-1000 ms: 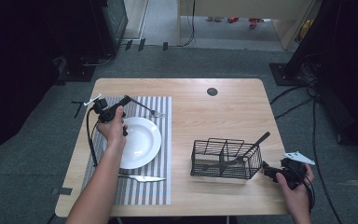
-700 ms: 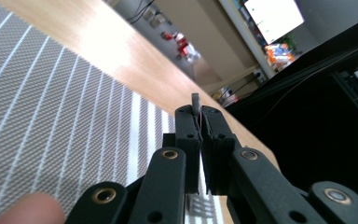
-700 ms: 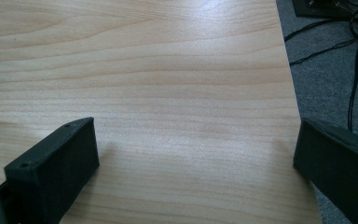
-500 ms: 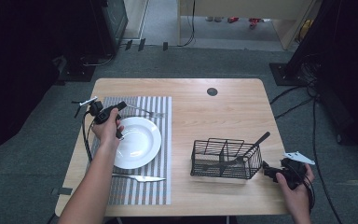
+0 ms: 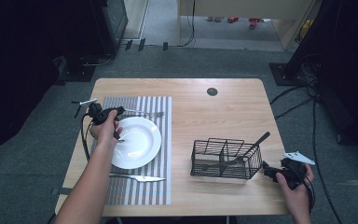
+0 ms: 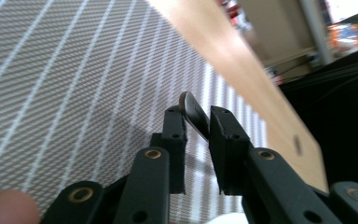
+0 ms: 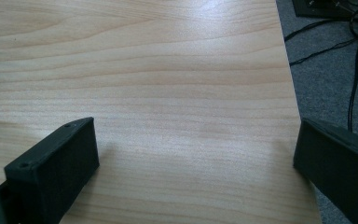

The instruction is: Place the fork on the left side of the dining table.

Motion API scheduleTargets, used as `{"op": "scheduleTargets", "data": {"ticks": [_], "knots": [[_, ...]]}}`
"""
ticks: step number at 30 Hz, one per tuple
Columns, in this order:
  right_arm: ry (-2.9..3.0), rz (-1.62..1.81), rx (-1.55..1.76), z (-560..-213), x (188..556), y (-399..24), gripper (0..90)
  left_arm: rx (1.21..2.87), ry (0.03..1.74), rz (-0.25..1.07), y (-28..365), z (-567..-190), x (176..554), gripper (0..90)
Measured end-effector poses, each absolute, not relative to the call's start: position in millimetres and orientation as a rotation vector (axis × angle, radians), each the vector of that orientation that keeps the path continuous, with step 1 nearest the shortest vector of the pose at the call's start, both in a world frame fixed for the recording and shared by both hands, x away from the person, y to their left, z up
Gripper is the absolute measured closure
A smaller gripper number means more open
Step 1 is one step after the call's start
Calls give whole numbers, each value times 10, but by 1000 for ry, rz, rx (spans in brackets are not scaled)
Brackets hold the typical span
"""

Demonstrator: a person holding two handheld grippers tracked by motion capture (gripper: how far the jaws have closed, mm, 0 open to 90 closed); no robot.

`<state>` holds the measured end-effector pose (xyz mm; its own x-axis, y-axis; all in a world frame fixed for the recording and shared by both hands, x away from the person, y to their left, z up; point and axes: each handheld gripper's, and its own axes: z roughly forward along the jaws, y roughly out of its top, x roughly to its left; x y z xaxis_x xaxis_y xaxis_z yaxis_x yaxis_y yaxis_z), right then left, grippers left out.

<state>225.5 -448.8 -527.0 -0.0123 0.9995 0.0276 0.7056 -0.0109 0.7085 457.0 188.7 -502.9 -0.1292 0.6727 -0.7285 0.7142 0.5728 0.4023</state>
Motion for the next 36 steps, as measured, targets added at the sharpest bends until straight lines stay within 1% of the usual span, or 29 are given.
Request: {"op": "scheduleTargets", "data": {"ticks": [4, 7, 11, 12, 13, 14, 15, 16, 17, 18, 19, 20, 21, 24, 26, 27, 29, 30, 31, 34, 36], "knots": [[1769, 763, 1766, -5270, 2255, -4489, 0, 1130, 1898, -64, 1903, -5042, 4592, 732], [1769, 763, 1766, -5270, 2255, -4489, 0, 1131, 1907, -68, 1905, -5043, 4599, 732], [1769, 763, 1766, -5270, 2255, -4489, 0, 1125, 1916, -68, 1900, -5034, 4603, 709], [1769, 763, 1766, -5270, 2255, -4489, 0, 1126, 1918, -58, 1890, -5026, 4603, 664], [1769, 763, 1766, -5270, 2255, -4489, 0, 1155, 1915, -26, 1864, -5004, 4605, 642], [1769, 763, 1766, -5270, 2255, -4489, 0, 1155, 1915, -26, 1864, -5004, 4605, 620], [1769, 763, 1766, -5270, 2255, -4489, 0, 1198, 1915, 13, 1834, -4979, 4610, 597], [1769, 763, 1766, -5270, 2255, -4489, 0, 1198, 1915, 13, 1834, -4979, 4610, 577], [1769, 763, 1768, -5270, 2255, -4488, 0, 1217, 1919, 33, 1818, -4967, 4612, 577], [1769, 763, 1766, -5270, 2255, -4489, 0, 1229, 1921, 47, 1810, -4960, 4612, 559], [1769, 763, 1767, -5270, 2255, -4488, 0, 1272, 1929, 99, 1790, -4941, 4613, 539], [1769, 763, 1767, -5270, 2255, -4488, 0, 1272, 1929, 99, 1790, -4941, 4613, 524], [1769, 763, 1767, -5270, 2255, -4489, 0, 1308, 1928, 144, 1777, -4922, 4612, 520], [1769, 763, 1767, -5270, 2255, -4488, 0, 1345, 1928, 175, 1757, -4909, 4618, 501], [1769, 763, 1767, -5270, 2255, -4488, 0, 1377, 1920, 214, 1733, -4892, 4621, 484], [1769, 763, 1768, -5270, 2255, -4488, 0, 1422, 1909, 266, 1709, -4866, 4619, 463], [1769, 763, 1768, -5270, 2255, -4488, 0, 1441, 1900, 288, 1699, -4851, 4616, 451], [1769, 763, 1767, -5270, 2255, -4488, 0, 1459, 1894, 312, 1690, -4835, 4611, 432], [1769, 763, 1767, -5270, 2255, -4488, 0, 1475, 1879, 343, 1679, -4806, 4596, 389], [1769, 763, 1767, -5270, 2255, -4488, 0, 1501, 1846, 365, 1675, -4763, 4562, 315], [1769, 763, 1767, -5270, 2255, -4488, 0, 1513, 1832, 378, 1672, -4745, 4545, 294]]}}
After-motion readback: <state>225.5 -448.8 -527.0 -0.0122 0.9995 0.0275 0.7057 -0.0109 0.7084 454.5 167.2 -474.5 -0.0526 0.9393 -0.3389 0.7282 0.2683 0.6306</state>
